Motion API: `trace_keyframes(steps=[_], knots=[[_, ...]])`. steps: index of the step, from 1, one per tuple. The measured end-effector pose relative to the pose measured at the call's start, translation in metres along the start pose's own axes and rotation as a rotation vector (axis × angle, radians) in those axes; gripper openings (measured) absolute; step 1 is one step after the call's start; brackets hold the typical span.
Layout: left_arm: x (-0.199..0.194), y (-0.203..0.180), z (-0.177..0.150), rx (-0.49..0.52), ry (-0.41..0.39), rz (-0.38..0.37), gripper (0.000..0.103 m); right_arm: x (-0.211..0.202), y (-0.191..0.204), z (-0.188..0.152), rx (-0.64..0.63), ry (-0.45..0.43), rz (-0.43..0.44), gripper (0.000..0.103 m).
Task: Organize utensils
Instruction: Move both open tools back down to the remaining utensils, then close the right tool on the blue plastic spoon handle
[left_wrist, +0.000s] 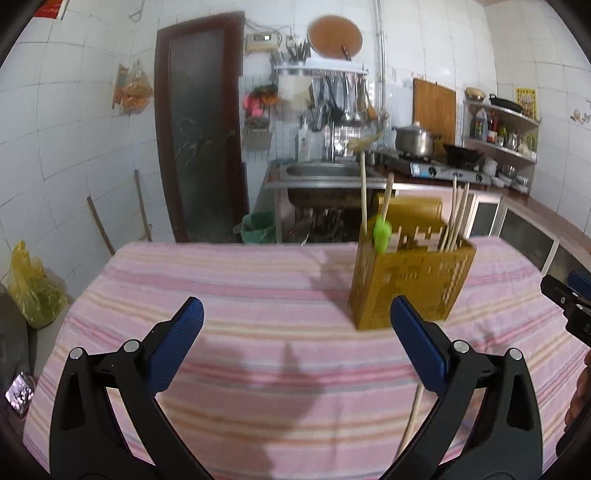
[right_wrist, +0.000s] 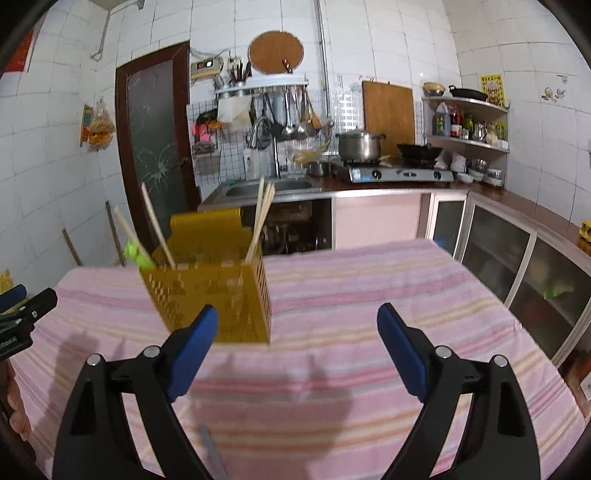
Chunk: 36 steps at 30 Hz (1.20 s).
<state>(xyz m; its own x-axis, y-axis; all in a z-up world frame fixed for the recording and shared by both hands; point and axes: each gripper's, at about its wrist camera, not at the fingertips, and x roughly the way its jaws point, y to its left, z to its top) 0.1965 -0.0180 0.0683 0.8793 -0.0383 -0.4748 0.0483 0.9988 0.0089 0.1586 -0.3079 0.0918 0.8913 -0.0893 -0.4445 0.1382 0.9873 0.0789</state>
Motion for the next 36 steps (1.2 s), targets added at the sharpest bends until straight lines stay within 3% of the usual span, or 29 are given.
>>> trace_keyframes(steps=[15, 23, 30, 36], knots=[[0.01, -0.006, -0.058, 0.041, 0.121, -0.006, 0.098, 0.0, -0.004, -0.062, -0.027, 0.123, -0.007, 0.086], [0.022, -0.011, -0.082, 0.071, 0.194, -0.002, 0.098, 0.005, 0.015, -0.089, -0.094, 0.194, 0.014, 0.086], [0.034, -0.016, -0.092, 0.109, 0.241, 0.009, 0.098, 0.016, 0.04, -0.094, -0.181, 0.254, 0.042, 0.086], [0.044, -0.023, -0.096, 0.138, 0.28, -0.01, 0.098, 0.038, 0.061, -0.099, -0.253, 0.358, 0.058, 0.085]])
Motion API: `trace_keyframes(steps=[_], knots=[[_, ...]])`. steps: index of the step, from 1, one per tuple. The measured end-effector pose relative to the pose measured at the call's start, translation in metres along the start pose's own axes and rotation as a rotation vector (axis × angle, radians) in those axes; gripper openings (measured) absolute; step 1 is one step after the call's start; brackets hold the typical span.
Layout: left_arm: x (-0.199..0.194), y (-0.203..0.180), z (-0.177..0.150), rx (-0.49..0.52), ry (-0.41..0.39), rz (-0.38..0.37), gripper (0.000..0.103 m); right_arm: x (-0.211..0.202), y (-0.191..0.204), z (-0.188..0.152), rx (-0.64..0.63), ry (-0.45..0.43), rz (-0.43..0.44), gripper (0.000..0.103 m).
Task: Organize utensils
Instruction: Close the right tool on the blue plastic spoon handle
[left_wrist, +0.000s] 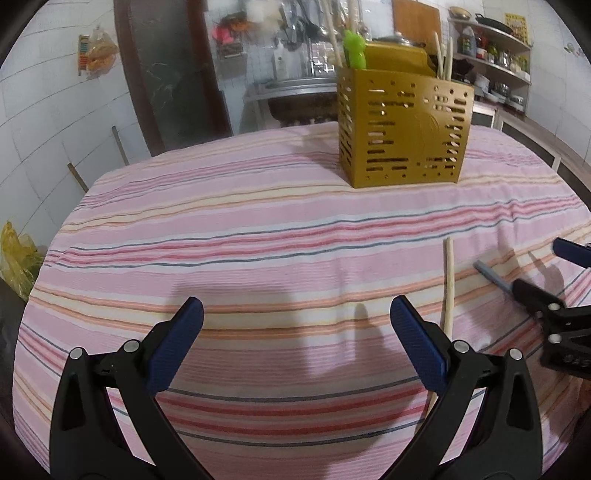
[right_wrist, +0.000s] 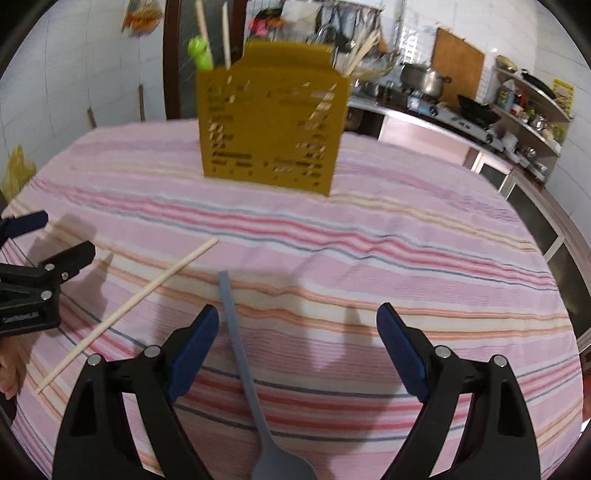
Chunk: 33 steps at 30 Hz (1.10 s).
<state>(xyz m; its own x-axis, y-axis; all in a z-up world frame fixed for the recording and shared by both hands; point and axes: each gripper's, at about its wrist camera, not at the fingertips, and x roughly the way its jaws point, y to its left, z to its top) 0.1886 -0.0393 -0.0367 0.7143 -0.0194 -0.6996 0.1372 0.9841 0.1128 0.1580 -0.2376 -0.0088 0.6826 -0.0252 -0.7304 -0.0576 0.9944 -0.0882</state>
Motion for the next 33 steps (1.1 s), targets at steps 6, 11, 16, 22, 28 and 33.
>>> trace_keyframes(steps=[6, 11, 16, 22, 28, 33], knots=[[0.004, -0.007, 0.004, 0.025, 0.012, -0.031, 0.098, 0.017, 0.002, 0.007, 0.023, 0.074, 0.066, 0.057], [0.007, -0.015, 0.01, 0.042, 0.019, -0.063, 0.098, 0.021, 0.0, 0.013, 0.028, 0.078, 0.055, 0.007], [0.009, -0.027, 0.016, 0.046, 0.031, -0.117, 0.098, 0.02, -0.021, 0.01, 0.088, 0.075, 0.05, 0.007], [0.018, -0.056, 0.022, 0.087, 0.067, -0.2, 0.098, 0.018, -0.05, 0.007, 0.135, 0.081, -0.007, 0.007], [0.035, -0.084, 0.027, 0.154, 0.147, -0.251, 0.073, 0.021, -0.059, 0.008, 0.152, 0.093, 0.0, 0.008], [0.047, -0.092, 0.033, 0.149, 0.173, -0.266, 0.055, 0.026, -0.065, 0.011, 0.157, 0.102, 0.007, 0.008]])
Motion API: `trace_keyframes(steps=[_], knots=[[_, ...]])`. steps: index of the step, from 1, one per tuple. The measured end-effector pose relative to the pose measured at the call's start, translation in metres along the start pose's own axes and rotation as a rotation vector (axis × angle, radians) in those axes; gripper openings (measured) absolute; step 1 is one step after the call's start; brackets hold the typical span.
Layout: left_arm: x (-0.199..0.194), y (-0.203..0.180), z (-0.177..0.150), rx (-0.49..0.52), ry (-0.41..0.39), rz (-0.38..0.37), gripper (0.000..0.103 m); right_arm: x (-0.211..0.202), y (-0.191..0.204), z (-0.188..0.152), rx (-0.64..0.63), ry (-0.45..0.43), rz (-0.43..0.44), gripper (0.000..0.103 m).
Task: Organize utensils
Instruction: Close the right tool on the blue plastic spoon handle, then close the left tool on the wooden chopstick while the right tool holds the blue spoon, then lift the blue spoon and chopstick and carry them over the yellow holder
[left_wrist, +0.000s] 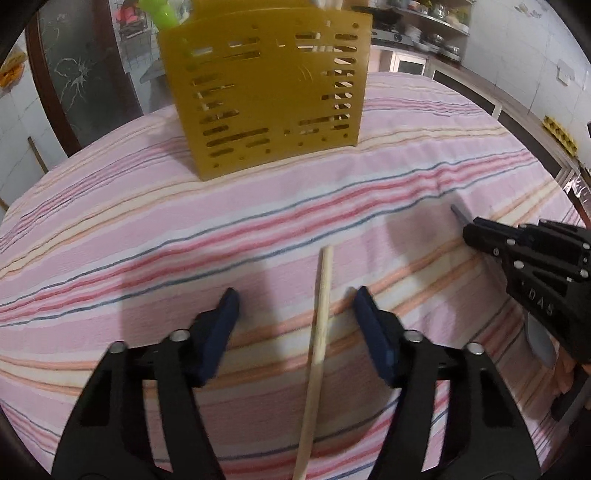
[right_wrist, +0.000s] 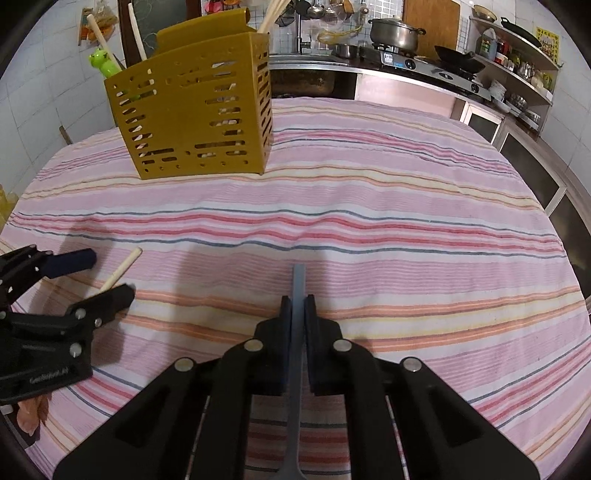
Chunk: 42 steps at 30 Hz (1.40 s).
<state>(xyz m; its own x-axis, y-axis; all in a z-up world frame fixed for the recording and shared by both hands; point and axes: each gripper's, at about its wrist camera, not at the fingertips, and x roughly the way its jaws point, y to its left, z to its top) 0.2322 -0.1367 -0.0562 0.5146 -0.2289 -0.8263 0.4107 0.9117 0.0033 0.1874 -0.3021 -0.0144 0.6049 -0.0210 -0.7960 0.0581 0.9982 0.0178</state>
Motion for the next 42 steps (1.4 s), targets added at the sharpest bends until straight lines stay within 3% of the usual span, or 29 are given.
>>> trace_keyframes(steps=[10, 19, 28, 42], knots=[[0.005, 0.016, 0.015, -0.059, 0.011, -0.004, 0.006, 0.013, 0.001, 0.017, 0.017, 0.044, -0.018, 0.008], [-0.009, 0.031, 0.007, -0.101, -0.053, 0.025, 0.005, 0.002, 0.003, 0.011, 0.032, -0.004, -0.014, 0.007], [-0.064, 0.051, -0.002, -0.141, -0.223, 0.093, 0.005, -0.027, 0.006, 0.008, 0.067, -0.138, 0.03, 0.007], [-0.148, 0.095, -0.032, -0.259, -0.421, 0.12, 0.005, -0.067, 0.008, 0.0, 0.113, -0.297, 0.081, 0.007]])
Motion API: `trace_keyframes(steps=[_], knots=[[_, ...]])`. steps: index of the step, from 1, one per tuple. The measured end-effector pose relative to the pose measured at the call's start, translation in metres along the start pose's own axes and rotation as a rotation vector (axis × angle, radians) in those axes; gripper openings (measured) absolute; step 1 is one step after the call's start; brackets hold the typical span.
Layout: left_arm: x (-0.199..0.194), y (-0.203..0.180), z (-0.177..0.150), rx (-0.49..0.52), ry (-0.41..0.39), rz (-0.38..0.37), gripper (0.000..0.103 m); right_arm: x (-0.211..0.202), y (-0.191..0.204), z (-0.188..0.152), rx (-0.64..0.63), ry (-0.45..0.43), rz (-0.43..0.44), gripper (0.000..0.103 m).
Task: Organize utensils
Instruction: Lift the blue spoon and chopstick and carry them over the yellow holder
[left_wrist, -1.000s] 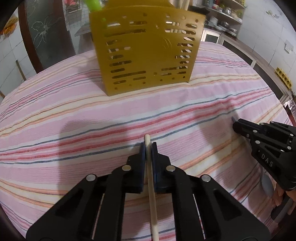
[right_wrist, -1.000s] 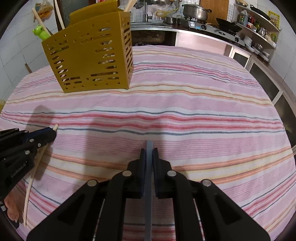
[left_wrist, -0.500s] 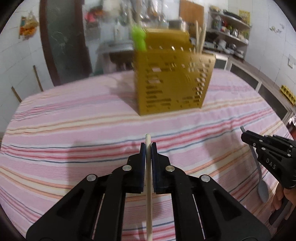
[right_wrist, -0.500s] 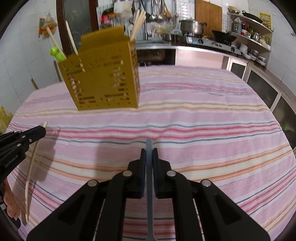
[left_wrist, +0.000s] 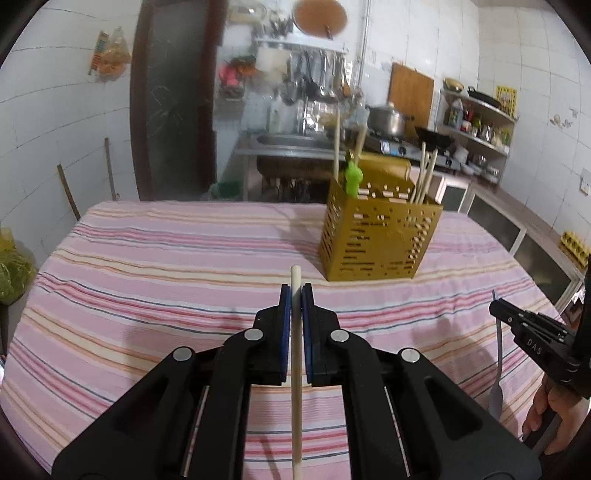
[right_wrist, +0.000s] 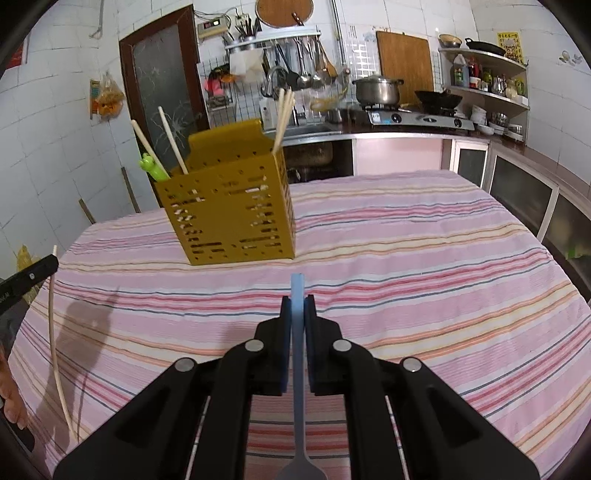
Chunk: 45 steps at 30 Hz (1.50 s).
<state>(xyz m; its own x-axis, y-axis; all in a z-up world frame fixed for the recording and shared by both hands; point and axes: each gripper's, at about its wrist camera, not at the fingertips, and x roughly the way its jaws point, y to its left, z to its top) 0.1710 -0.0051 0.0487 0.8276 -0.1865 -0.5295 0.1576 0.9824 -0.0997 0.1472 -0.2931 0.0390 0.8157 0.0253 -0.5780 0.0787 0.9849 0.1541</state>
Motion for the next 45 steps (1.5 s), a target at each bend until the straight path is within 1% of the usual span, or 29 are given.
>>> trace_keyframes(steps=[8, 17, 20, 23, 28, 37, 43, 45], knots=[[-0.033, 0.007, -0.001, -0.004, -0.09, 0.001, 0.005, -0.017, 0.004, -0.008, 0.001, -0.063, -0.003, 0.007], [-0.058, 0.01, -0.014, -0.005, -0.178, 0.012, 0.005, -0.039, 0.006, -0.012, -0.001, -0.171, -0.009, 0.007], [-0.068, 0.011, -0.023, 0.0, -0.228, 0.036, 0.005, -0.048, 0.007, -0.015, -0.004, -0.208, -0.006, 0.007], [-0.076, 0.013, -0.027, -0.006, -0.259, 0.045, 0.005, -0.056, 0.009, -0.019, -0.01, -0.235, -0.004, 0.007], [-0.087, 0.017, -0.031, -0.018, -0.289, 0.048, 0.005, -0.069, 0.011, -0.026, -0.021, -0.278, 0.004, 0.007], [-0.095, 0.015, -0.032, -0.025, -0.318, 0.043, 0.005, -0.084, 0.016, -0.03, -0.04, -0.328, 0.007, 0.007], [-0.095, 0.004, -0.02, 0.015, -0.328, 0.037, 0.005, -0.09, 0.019, -0.021, -0.06, -0.357, 0.012, 0.007], [-0.094, 0.001, -0.014, 0.024, -0.338, 0.036, 0.005, -0.089, 0.019, -0.014, -0.055, -0.36, 0.025, 0.007]])
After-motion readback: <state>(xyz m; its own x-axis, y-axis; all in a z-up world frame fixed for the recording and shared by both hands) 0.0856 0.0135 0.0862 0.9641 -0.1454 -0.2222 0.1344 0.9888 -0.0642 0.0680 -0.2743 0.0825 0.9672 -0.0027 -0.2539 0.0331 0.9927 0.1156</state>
